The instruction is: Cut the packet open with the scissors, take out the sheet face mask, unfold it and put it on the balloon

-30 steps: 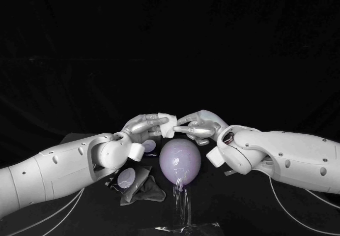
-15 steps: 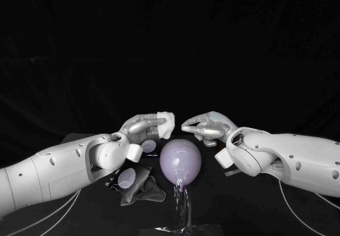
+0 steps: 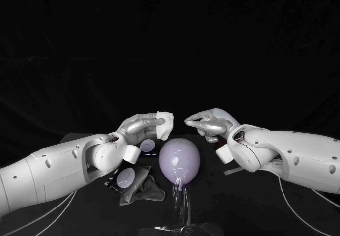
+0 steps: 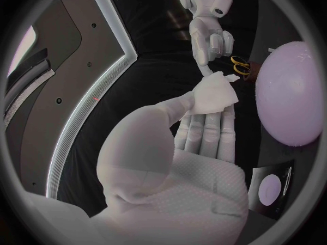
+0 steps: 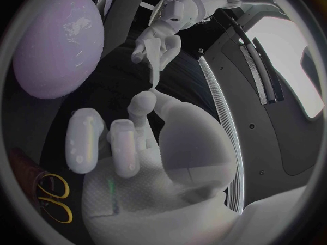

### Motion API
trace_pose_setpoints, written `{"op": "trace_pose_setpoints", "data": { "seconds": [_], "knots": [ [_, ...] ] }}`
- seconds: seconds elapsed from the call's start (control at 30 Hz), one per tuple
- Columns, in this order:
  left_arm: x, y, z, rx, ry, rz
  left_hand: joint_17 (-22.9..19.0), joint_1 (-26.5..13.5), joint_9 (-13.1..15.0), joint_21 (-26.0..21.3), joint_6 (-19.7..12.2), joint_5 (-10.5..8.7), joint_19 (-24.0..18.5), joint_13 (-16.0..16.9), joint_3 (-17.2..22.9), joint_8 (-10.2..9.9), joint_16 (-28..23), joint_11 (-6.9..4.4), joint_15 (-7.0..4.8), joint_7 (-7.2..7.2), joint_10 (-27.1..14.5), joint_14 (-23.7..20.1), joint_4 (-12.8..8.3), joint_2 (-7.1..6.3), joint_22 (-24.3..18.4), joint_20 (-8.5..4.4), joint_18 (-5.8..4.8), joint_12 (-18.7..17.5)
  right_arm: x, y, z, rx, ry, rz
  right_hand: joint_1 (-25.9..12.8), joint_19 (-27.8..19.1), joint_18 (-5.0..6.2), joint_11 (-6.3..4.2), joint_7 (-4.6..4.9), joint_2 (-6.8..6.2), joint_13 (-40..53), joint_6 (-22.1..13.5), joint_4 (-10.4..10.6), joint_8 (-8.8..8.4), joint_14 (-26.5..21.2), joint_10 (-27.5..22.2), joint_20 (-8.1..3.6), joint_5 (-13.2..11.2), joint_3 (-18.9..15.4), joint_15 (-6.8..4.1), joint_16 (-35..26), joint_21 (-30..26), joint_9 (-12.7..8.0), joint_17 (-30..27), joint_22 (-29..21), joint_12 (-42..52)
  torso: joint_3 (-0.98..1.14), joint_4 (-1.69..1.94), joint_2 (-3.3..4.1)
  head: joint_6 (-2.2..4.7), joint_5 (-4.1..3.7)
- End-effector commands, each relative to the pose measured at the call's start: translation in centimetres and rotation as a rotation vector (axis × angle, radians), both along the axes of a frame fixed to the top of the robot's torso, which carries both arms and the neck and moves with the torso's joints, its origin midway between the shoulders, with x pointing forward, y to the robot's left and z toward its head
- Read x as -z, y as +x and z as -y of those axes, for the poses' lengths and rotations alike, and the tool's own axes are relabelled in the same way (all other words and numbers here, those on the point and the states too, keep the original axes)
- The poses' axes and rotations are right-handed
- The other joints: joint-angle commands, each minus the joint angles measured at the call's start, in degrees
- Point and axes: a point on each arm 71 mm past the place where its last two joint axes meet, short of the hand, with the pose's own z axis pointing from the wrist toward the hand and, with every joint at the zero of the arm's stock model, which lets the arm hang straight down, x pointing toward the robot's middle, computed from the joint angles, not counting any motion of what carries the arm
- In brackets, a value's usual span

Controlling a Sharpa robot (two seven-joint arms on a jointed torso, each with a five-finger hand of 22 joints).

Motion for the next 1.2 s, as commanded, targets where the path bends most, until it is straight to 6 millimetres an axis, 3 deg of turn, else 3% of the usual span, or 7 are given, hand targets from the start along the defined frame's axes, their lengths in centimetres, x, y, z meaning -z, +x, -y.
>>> {"op": "trace_pose_setpoints", "data": {
  "seconds": [0.03, 0.1, 0.13, 0.37, 0.6, 0.9, 1.2],
  "knots": [
    [-0.4, -0.3, 0.5, 0.059, -0.024, 0.032, 0.36, -0.03, -0.04, 0.42, 0.16, 0.18, -0.70, 0.16, 3.90, -0.30, 1.16, -0.01, -0.03, 0.01, -0.66, -0.88, -3.47, 0.71, 0.34, 0.03, -0.18, 0.99, -0.2, 0.2, -0.3, -0.006, 0.051, 0.014, 0.34, 0.28, 0.34, -0.43, -0.19, 1.64, 0.17, 0.85, 0.32, -0.24, 3.88, -0.14, 0.37, 0.18, 1.02, 0.26, 0.28, 0.46, -0.18, 8.84, 10.40, 0.56, 0.02, 0.05, -0.04, -0.06, -0.20],
    [-0.5, -0.4, 0.5, 0.068, -0.024, 0.034, 0.49, -0.11, -0.03, 0.57, 0.21, 0.20, -0.84, 0.24, 3.99, -0.34, 1.65, 0.00, -0.02, 0.08, -0.89, -1.16, -3.52, 0.74, 0.49, 0.09, -0.15, 1.40, -0.2, 0.3, -0.5, -0.010, 0.065, 0.010, 0.34, 0.33, 0.32, -0.44, -0.21, 1.97, 0.28, 1.00, 0.45, -0.26, 3.92, -0.08, 0.37, 0.28, 1.23, 0.25, 0.36, 0.53, -0.24, 8.95, 10.43, 0.76, 0.00, 0.05, -0.03, -0.10, -0.20],
    [-0.5, -0.4, 0.5, 0.071, -0.024, 0.035, 0.60, -0.20, -0.02, 0.80, 0.33, 0.19, -1.02, 0.36, 4.12, -0.37, 2.31, 0.00, -0.01, 0.09, -1.24, -1.53, -3.55, 0.87, 0.73, 0.15, -0.09, 2.03, -0.2, 0.3, -0.6, -0.014, 0.072, 0.008, 0.11, 0.49, 0.26, -0.44, -0.27, 3.00, 0.64, 1.28, 1.00, -0.34, 4.04, 0.17, 0.36, 0.77, 1.79, 0.24, 0.60, 0.79, -0.39, 9.27, 10.53, 1.43, 0.01, 0.06, -0.01, -0.12, -0.23],
    [-0.5, -0.6, 0.5, 0.083, -0.016, 0.044, 0.71, -0.36, 0.03, 1.27, 0.68, 0.19, -1.33, 0.57, 4.26, -0.37, 3.45, 0.00, -0.02, 0.31, -1.87, -2.09, -3.68, 0.91, 1.19, 0.23, 0.07, 3.19, -0.1, 0.2, -1.4, -0.031, 0.092, -0.020, -2.42, 2.52, -0.51, -0.74, -0.67, 3.26, 3.88, 2.51, 3.34, -0.57, 4.96, 2.21, 0.21, 2.09, 1.52, 0.01, 2.41, 4.31, -0.87, 11.73, 11.70, 7.09, 0.02, -0.02, -0.04, -0.47, -0.20],
    [-0.5, -0.6, 0.5, 0.088, -0.003, 0.058, 0.68, -0.44, 0.06, 1.48, 0.87, 0.19, -1.46, 0.66, 4.31, -0.36, 3.91, -0.01, -0.04, 0.47, -2.15, -2.33, -3.74, 0.91, 1.40, 0.28, 0.14, 3.73, 0.2, 0.1, -2.5, -0.055, 0.074, -0.057, -5.13, 3.03, -0.69, -0.94, -0.89, 1.01, 4.85, 3.58, 5.39, -0.91, 5.18, 2.75, -0.06, 3.32, -0.30, -0.20, 2.80, 5.12, -1.38, 12.25, 11.97, 8.52, 0.01, 0.07, -0.05, -0.61, -0.44],
    [-0.5, -0.6, 0.4, 0.087, 0.015, 0.072, 0.63, -0.50, 0.05, 1.70, 0.91, 0.19, -1.57, 0.75, 4.38, -0.42, 4.36, -0.04, -0.07, 0.62, -2.36, -2.46, -3.81, 0.90, 1.60, 0.30, 0.24, 4.27, 0.1, -0.2, -2.8, -0.046, 0.071, -0.055, -6.98, 2.92, -0.63, -1.06, -1.06, -1.10, 4.92, 4.31, 6.72, -1.07, 5.14, 2.66, -0.18, 3.17, -2.20, -0.32, 2.70, 4.87, -1.68, 12.12, 11.89, 8.42, -0.01, 0.03, -0.07, -0.63, -0.42],
    [-0.5, -0.6, 0.4, 0.090, 0.026, 0.079, 0.57, -0.52, 0.04, 1.84, 0.88, 0.19, -1.62, 0.80, 4.42, -0.49, 4.63, -0.07, -0.10, 0.67, -2.46, -2.51, -3.88, 0.86, 1.73, 0.30, 0.33, 4.61, 0.0, -0.2, -3.0, -0.037, 0.069, -0.049, -7.12, 2.81, -0.58, -1.18, -1.25, -1.99, 4.82, 4.81, 6.88, -1.02, 5.07, 2.48, -0.22, 3.09, -3.02, -0.39, 2.54, 4.66, -1.75, 11.90, 11.82, 8.11, -0.02, 0.00, -0.06, -0.65, -0.51]
  ]
}}
